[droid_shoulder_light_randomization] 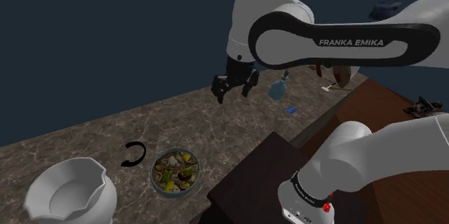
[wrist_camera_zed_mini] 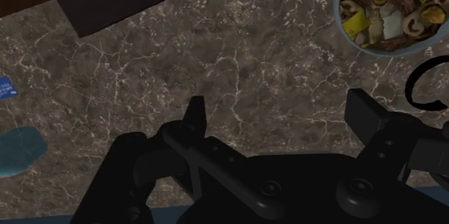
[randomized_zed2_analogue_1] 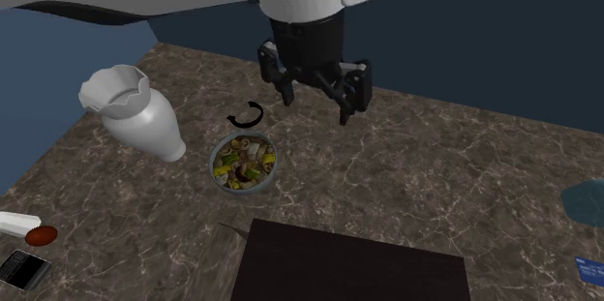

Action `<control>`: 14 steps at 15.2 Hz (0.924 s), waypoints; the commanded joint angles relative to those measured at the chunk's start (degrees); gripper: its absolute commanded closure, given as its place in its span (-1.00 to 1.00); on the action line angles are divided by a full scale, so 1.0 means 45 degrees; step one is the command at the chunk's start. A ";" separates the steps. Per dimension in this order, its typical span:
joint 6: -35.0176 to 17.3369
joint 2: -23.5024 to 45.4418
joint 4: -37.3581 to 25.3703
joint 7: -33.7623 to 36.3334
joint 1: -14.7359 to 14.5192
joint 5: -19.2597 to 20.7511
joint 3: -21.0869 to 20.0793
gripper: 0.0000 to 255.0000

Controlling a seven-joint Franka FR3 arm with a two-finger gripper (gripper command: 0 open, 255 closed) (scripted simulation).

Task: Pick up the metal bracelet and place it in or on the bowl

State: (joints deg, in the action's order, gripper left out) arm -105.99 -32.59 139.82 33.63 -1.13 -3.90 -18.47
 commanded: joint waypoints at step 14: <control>-0.3394 0.7715 -0.2969 0.8085 0.0711 0.2451 -0.3379 -1.00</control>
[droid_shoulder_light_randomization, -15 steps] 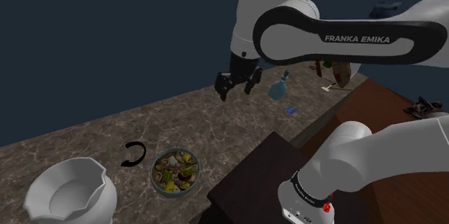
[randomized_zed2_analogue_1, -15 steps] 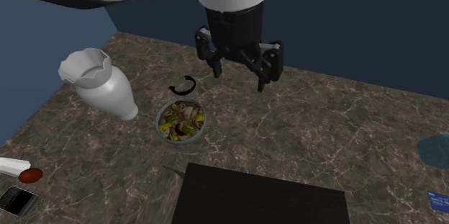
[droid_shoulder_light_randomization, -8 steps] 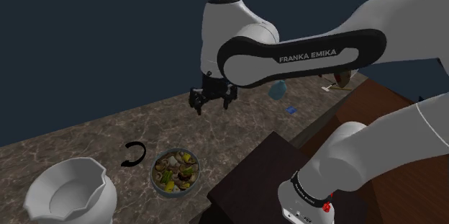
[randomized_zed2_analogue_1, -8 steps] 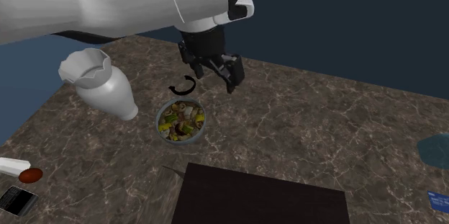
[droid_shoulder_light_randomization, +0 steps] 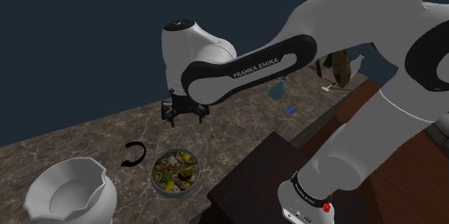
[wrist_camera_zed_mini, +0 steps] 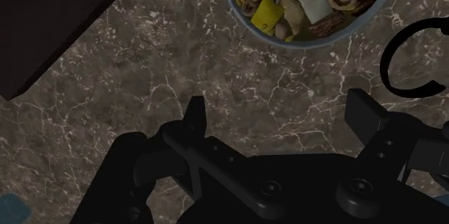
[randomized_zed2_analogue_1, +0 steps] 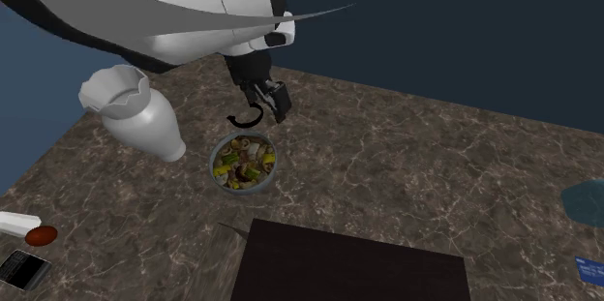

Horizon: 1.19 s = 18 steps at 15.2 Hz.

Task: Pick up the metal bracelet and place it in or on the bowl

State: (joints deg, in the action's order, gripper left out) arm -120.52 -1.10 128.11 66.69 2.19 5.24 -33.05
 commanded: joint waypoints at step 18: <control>0.0475 1.0187 -0.8793 0.6821 -0.3364 0.4043 0.1949 -1.00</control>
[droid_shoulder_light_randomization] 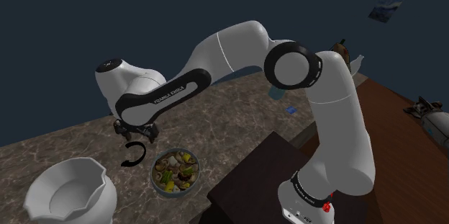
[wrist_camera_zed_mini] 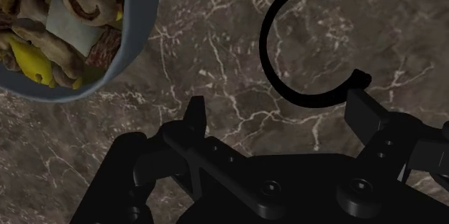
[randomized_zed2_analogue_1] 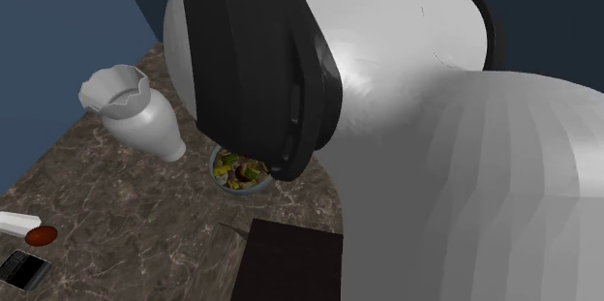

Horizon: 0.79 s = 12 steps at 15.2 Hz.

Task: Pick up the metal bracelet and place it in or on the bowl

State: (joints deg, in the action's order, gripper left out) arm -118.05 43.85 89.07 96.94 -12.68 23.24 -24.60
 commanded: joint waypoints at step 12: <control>-0.0869 0.0736 0.0161 0.0257 -0.0096 0.0313 0.0291 -1.00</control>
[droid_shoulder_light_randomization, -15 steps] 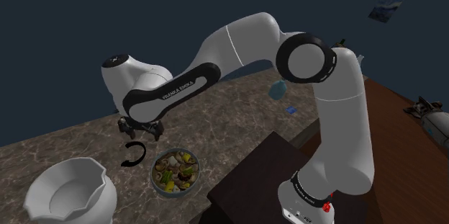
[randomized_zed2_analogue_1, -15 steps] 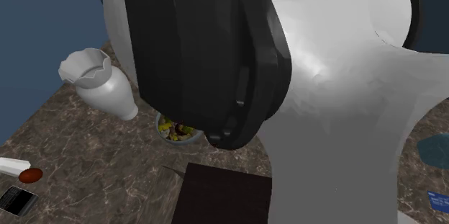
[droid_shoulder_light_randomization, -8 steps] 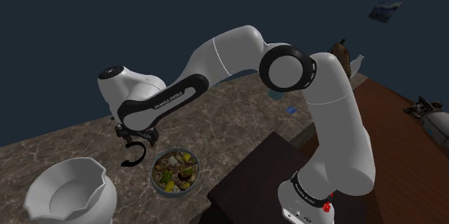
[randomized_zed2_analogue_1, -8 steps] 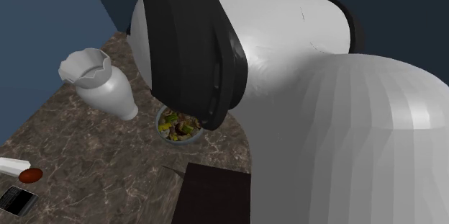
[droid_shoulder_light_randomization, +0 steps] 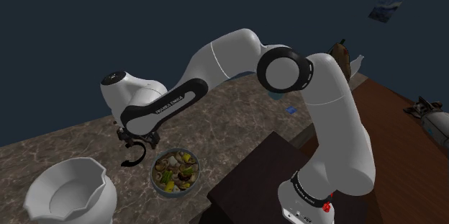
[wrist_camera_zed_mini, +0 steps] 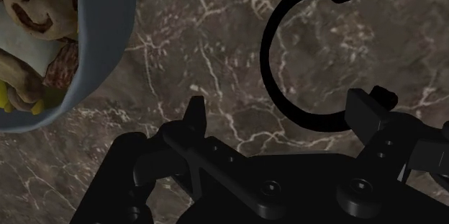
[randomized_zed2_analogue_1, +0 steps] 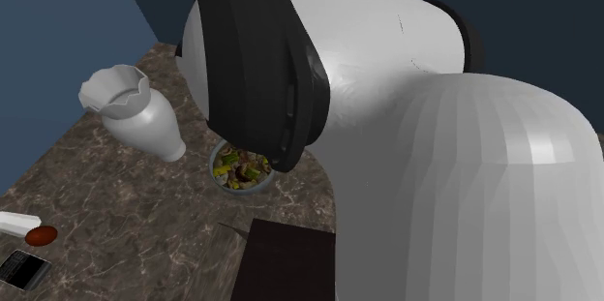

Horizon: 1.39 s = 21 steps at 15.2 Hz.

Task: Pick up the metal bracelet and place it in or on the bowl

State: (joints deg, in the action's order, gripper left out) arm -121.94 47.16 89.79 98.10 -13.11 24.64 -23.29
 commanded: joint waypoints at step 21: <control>-0.2961 -0.0974 0.2470 0.3666 -0.1668 0.2347 0.1368 -1.00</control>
State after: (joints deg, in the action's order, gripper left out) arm -134.79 42.13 101.17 114.37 -20.51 34.86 -17.45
